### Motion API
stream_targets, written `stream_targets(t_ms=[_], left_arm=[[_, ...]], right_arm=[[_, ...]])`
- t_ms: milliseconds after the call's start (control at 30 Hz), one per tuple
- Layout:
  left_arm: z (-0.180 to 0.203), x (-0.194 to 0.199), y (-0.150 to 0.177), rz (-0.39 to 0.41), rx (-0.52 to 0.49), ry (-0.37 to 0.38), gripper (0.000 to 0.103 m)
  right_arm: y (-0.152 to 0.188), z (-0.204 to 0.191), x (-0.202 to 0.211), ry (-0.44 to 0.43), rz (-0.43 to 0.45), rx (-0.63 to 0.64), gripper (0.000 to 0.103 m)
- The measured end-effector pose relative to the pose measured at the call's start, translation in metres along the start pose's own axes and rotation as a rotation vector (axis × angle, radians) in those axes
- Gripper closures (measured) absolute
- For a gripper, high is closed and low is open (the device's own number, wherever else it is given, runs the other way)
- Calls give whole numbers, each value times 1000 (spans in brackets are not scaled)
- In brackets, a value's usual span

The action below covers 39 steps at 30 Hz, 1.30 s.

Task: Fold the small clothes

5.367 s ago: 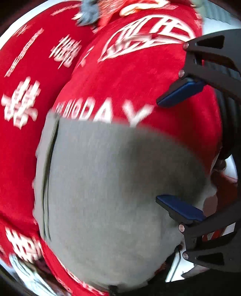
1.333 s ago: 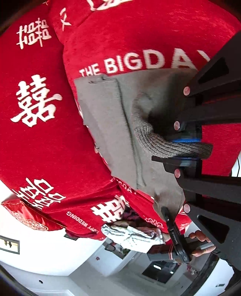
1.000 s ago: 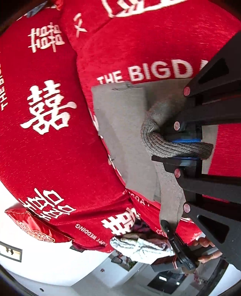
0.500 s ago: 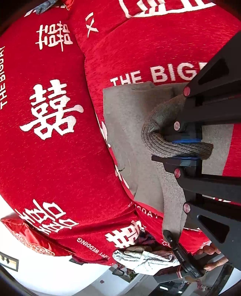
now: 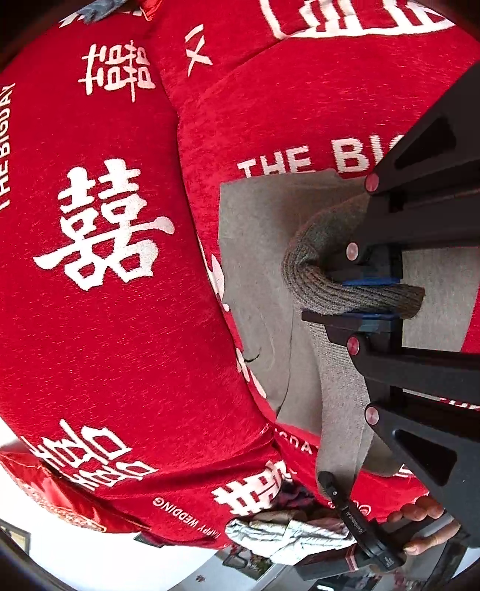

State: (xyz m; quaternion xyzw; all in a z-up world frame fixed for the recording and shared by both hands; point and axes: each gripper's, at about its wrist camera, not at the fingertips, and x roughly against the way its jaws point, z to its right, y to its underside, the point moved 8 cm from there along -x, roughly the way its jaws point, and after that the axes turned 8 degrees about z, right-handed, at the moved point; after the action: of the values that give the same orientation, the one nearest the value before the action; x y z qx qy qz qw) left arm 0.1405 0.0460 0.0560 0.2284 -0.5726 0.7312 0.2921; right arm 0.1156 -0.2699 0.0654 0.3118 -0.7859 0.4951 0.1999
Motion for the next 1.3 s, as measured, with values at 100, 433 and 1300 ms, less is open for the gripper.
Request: stream_targets(t_ms=[100,433,1300], left_arm=[[-3,-4,-2,-4,10,-2,95],[-3,-14,-12,-6,1,-7,95],[1,-113,-21,-127,-25,-46,94]], right_arm=[[-4,0,-4,-2,-1,-10,92],[-11,3,-18,8,-9,-39,92],[-15,48,-94,86,-88,-137,92]])
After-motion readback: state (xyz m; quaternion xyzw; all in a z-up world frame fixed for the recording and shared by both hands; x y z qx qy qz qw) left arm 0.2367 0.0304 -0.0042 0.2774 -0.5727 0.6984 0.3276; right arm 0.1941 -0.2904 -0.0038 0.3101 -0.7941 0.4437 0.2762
